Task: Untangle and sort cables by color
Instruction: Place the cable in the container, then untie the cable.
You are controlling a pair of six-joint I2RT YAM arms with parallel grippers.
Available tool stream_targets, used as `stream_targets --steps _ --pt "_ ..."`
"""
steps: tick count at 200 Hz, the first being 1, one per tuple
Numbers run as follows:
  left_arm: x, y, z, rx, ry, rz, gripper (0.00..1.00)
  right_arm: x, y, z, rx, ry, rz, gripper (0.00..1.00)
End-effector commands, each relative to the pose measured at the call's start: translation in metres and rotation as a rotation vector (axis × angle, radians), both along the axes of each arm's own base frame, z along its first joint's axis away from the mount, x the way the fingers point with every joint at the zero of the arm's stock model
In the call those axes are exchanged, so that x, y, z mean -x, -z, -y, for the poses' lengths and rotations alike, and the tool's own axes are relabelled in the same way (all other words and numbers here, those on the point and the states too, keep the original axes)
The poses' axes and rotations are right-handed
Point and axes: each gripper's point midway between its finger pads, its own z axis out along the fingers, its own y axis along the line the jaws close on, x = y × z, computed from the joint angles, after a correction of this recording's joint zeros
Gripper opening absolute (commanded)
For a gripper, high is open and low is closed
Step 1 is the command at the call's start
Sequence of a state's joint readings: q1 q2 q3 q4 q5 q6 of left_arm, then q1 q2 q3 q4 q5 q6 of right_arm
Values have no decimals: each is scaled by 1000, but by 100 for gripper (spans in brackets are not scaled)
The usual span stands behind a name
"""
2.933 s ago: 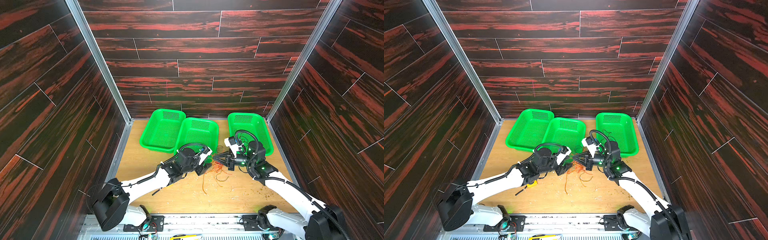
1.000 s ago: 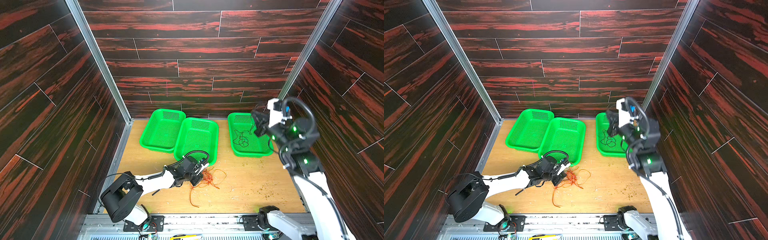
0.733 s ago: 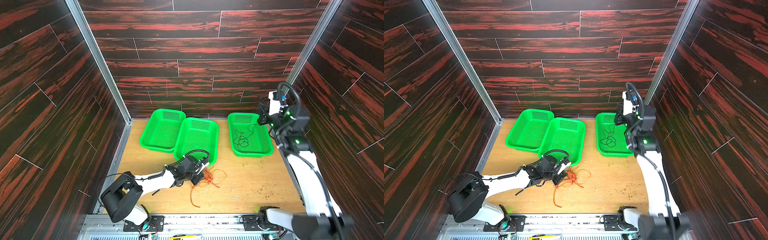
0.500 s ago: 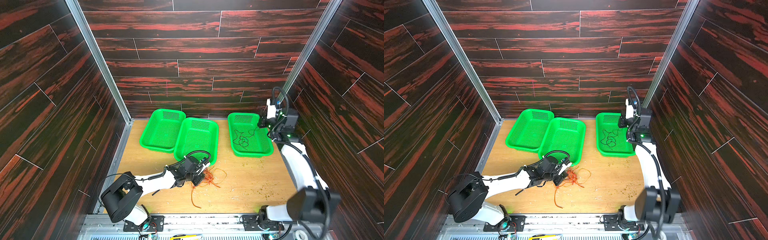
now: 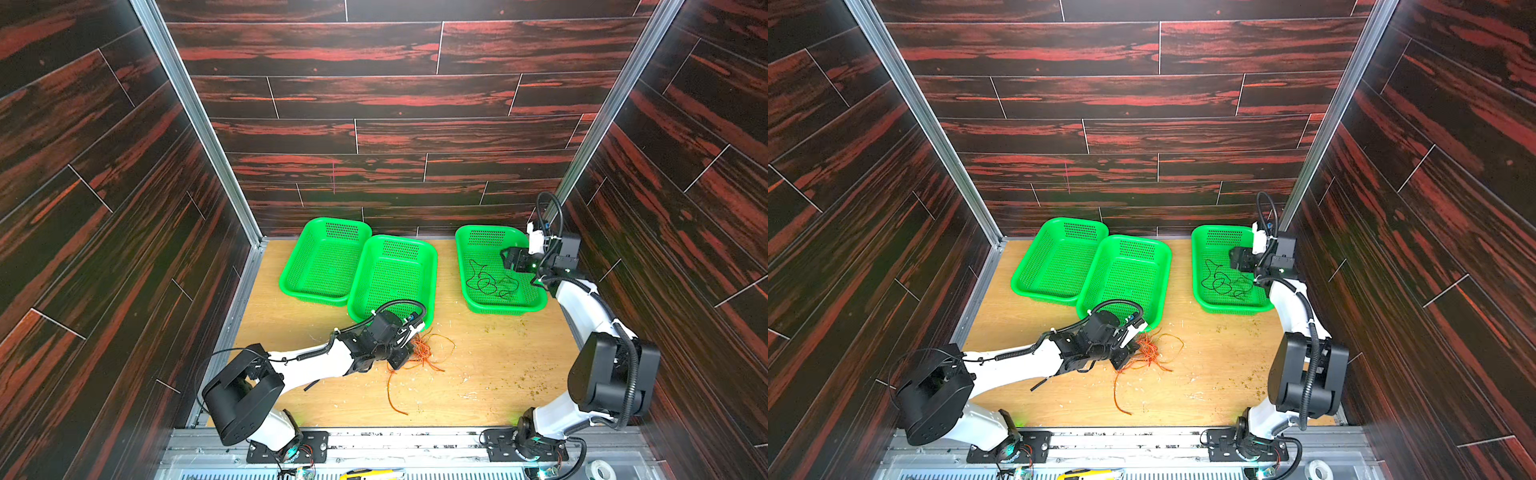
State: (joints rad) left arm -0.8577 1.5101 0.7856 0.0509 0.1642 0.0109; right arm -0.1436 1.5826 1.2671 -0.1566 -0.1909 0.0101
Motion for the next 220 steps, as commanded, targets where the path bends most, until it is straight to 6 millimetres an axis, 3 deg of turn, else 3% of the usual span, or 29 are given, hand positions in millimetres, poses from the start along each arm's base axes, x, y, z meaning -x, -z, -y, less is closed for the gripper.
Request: stream_targets --steps 1,29,40,51,92,120,168,187,220 --pt "-5 -30 6 42 14 58 0 17 -40 -4 -7 -10 28 99" --pt "-3 -41 8 66 33 77 0 44 -65 -17 -47 -45 50 99" --pt "-1 -46 8 80 46 92 0 61 -74 -35 -91 -117 66 99" --pt "1 -51 9 92 62 110 0 83 -81 -66 -148 -265 68 99" --pt "10 -61 7 94 161 206 0 171 -59 -161 -288 -656 -80 82" --pt "9 -70 2 61 190 289 0 214 -37 -204 -419 -816 -163 67" --pt "2 -86 0 37 200 381 0 250 -3 -239 -592 -927 -319 56" --pt "0 -91 0 44 195 398 0 252 9 -244 -637 -926 -371 47" --pt "-2 -96 2 60 183 416 0 247 11 -252 -707 -944 -379 46"
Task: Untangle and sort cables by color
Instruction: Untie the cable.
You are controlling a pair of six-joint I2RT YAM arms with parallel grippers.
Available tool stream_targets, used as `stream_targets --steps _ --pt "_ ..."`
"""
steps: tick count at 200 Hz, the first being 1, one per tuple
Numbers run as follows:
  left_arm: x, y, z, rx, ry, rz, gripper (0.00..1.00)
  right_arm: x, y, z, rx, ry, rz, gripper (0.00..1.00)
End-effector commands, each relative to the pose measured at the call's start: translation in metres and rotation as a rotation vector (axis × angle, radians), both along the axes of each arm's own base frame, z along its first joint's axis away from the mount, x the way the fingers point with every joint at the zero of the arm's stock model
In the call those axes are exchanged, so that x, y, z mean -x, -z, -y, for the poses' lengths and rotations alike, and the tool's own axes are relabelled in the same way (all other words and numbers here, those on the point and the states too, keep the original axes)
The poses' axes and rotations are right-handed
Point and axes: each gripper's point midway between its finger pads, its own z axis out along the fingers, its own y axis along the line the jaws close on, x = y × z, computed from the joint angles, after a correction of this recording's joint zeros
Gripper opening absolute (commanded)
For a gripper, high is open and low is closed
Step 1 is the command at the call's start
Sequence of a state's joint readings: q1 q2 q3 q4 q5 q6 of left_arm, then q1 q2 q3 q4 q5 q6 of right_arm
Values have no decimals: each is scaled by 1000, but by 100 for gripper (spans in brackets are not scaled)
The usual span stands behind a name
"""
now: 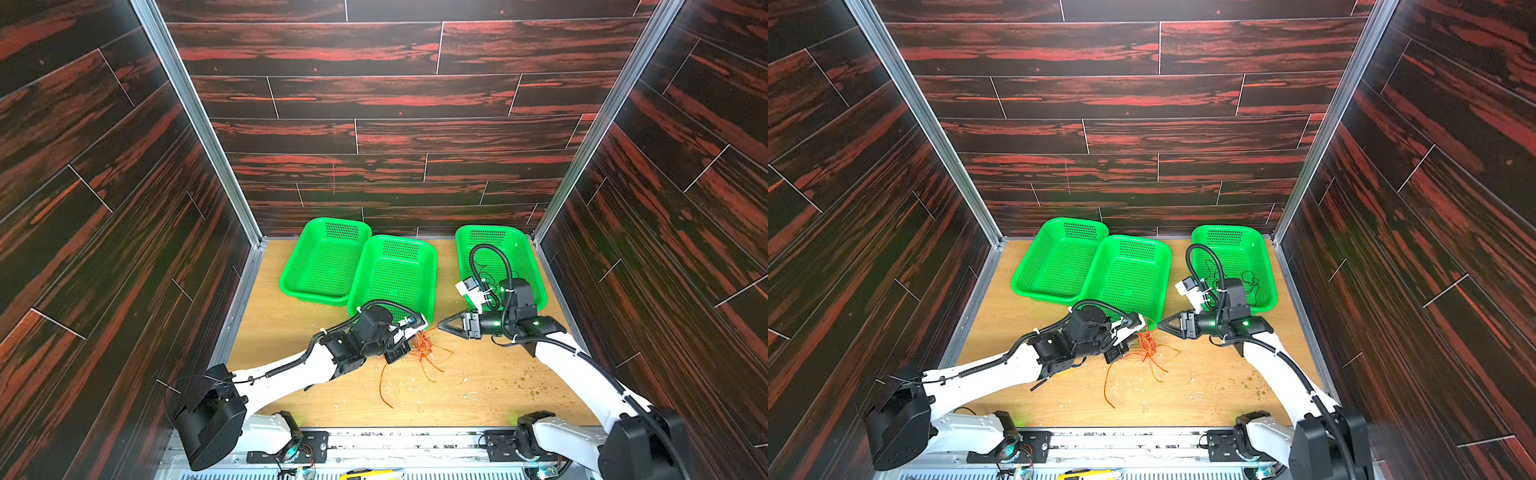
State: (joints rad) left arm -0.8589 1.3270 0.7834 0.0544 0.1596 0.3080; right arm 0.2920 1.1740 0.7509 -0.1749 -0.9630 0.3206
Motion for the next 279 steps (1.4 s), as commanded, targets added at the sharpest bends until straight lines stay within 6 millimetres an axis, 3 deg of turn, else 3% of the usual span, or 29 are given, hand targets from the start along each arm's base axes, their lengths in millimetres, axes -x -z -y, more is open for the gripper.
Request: stream_targets --steps 1,60,111,149,174,204,235,256,279 --pt "-3 -26 4 45 11 85 0 -3 -7 -9 -72 -33 -21 46" --pt "-6 -31 11 55 12 105 0 -14 20 -21 -5 -36 -91 42" --pt "-6 -34 16 63 12 119 0 -18 21 -25 -9 -35 -97 38" --pt "-8 -36 16 62 0 138 0 -17 32 -22 34 -15 -112 47" --pt "-7 -38 15 66 -7 144 0 -21 38 -20 58 15 -116 48" --pt "-6 -36 16 65 -4 140 0 -20 28 -23 11 -1 -95 31" --pt "-5 -35 17 72 -11 141 0 -17 15 -24 -22 -18 -60 0" --pt "-4 -31 15 66 -19 130 0 -20 2 -20 -3 18 1 0" --pt "0 -17 7 44 -35 101 0 -33 -27 -2 20 132 110 0"
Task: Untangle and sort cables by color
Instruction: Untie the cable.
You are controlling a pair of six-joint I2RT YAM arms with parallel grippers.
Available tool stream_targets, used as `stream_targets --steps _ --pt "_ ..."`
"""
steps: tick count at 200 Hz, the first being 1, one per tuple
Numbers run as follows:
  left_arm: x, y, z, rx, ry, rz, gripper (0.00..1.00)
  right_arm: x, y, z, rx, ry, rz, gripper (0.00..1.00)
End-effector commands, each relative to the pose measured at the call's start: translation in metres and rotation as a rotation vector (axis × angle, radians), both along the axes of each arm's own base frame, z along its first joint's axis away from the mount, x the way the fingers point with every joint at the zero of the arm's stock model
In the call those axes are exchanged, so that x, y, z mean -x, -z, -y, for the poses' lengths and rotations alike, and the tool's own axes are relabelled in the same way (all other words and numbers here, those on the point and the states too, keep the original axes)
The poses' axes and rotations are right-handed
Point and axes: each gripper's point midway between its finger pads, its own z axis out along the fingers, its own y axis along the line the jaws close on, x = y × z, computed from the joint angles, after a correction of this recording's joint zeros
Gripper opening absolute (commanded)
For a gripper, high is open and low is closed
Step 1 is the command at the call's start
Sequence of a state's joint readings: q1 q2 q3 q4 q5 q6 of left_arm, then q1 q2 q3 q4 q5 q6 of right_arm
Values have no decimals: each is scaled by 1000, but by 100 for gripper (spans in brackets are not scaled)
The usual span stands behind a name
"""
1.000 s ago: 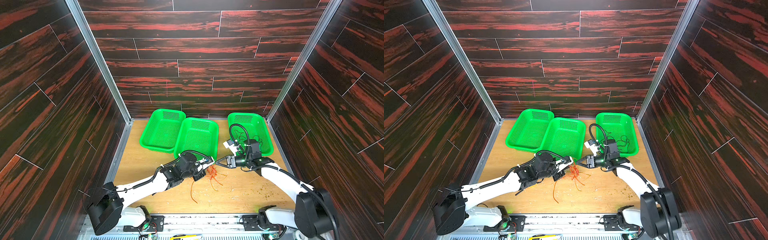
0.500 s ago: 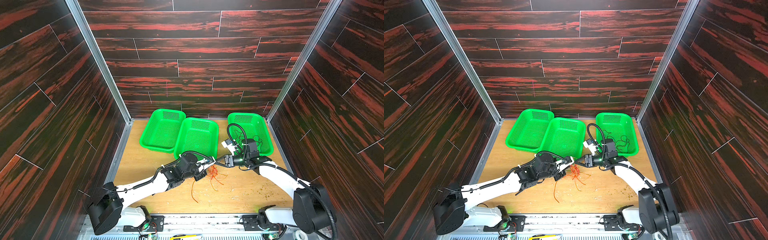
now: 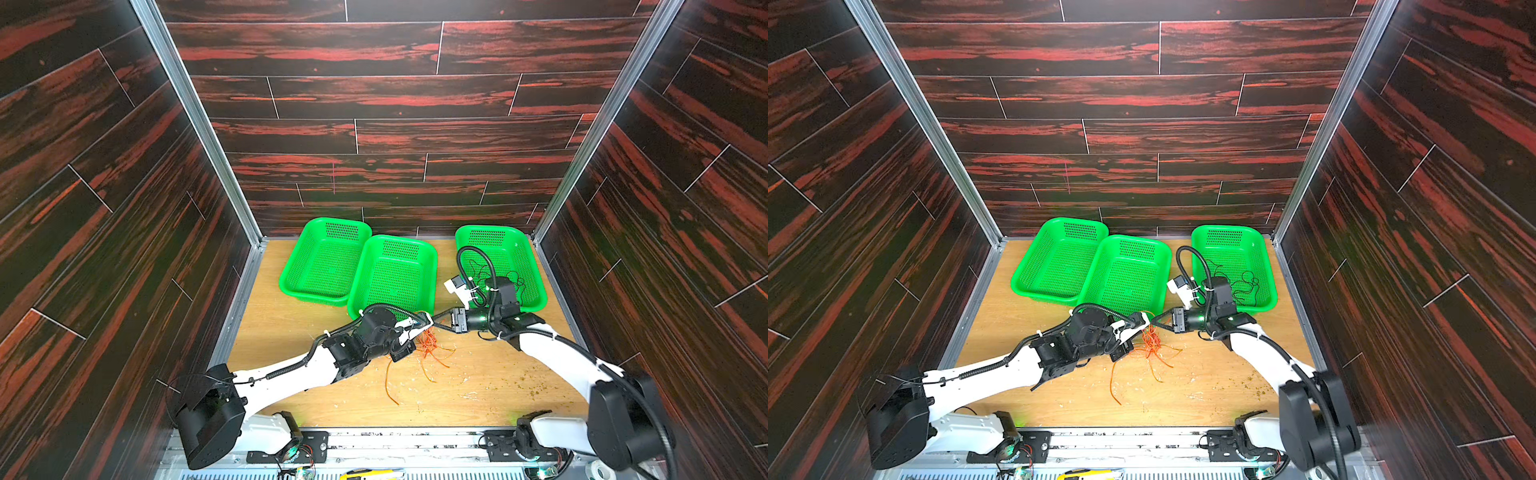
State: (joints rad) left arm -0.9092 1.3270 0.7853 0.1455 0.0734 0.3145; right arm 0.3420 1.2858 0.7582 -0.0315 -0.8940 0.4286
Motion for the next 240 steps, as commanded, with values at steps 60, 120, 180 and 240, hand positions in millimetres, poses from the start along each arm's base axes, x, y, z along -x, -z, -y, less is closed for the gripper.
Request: stream_targets --steps 60,120,180,240 --pt "11 34 -30 -16 -92 -60 0 -33 -115 85 95 421 402 0" --pt "12 50 -34 -23 -114 -93 0 -31 -155 111 177 557 550 0" --pt "15 83 -39 -69 -132 -145 0 -19 -205 132 226 661 695 0" --pt "13 100 -42 -109 -151 -154 0 -12 -239 159 334 781 796 0"
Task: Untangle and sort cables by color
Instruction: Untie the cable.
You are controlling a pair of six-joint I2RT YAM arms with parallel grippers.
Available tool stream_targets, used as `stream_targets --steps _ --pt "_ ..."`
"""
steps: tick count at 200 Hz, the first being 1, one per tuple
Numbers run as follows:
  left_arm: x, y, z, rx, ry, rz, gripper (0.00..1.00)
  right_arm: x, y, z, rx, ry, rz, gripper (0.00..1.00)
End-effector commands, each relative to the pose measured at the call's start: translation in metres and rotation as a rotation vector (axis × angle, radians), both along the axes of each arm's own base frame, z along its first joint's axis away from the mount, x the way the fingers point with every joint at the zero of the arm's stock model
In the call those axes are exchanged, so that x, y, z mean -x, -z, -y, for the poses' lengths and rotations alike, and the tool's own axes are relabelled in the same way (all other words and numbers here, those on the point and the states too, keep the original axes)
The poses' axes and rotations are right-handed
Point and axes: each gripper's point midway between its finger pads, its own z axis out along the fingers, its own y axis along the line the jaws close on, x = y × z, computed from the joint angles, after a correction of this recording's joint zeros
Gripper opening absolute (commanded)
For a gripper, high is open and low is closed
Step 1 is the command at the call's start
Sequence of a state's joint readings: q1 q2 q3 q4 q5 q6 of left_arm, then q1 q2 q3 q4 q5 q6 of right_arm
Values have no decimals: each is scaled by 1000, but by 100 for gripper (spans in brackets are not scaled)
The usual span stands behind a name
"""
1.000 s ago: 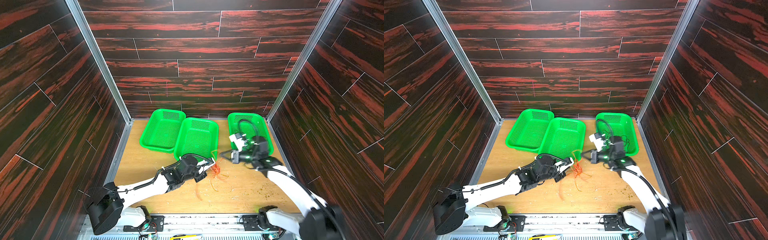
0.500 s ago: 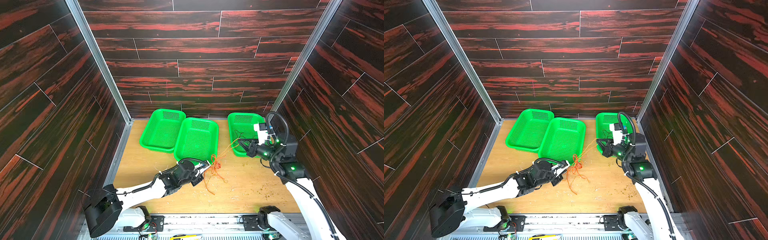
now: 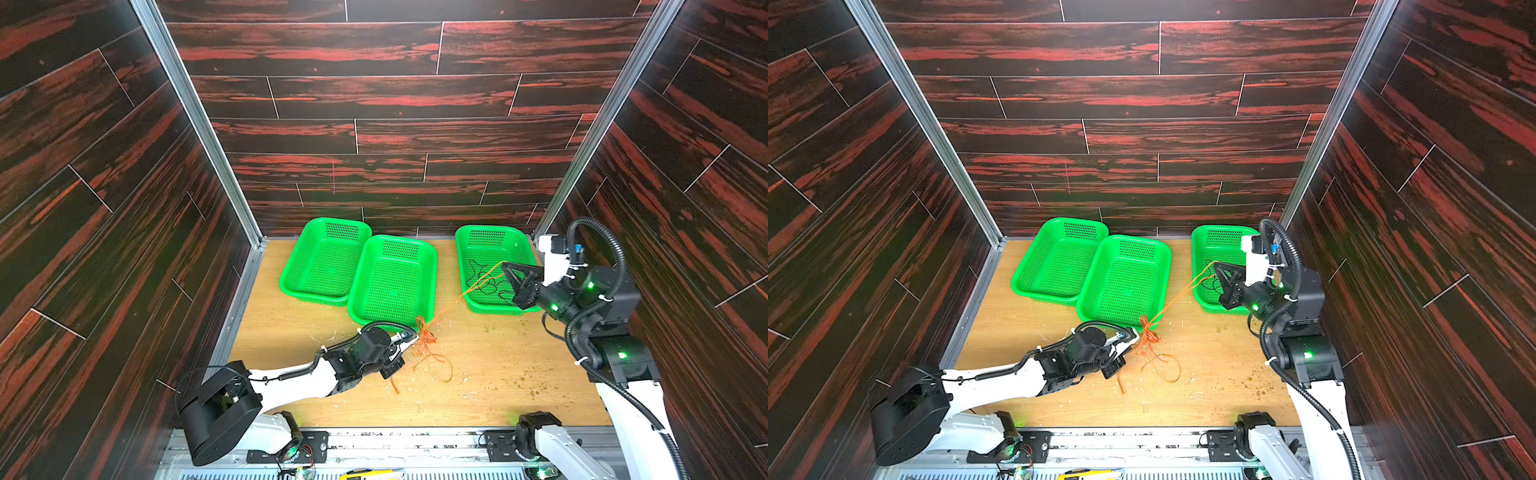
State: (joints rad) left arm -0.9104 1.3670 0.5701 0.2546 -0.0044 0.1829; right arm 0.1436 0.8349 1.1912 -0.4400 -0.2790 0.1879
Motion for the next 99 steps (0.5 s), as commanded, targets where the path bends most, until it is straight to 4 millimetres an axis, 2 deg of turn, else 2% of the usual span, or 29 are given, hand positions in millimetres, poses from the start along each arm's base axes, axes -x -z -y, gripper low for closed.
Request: stream_targets --steps 1,54,99 --pt "1 13 -7 -35 -15 -9 0 5 -25 22 65 112 80 0" --pt "0 30 -13 -73 -46 -28 0 10 -67 45 162 231 157 0" --pt "1 39 -15 -99 -44 -48 0 9 -100 55 217 283 216 0"
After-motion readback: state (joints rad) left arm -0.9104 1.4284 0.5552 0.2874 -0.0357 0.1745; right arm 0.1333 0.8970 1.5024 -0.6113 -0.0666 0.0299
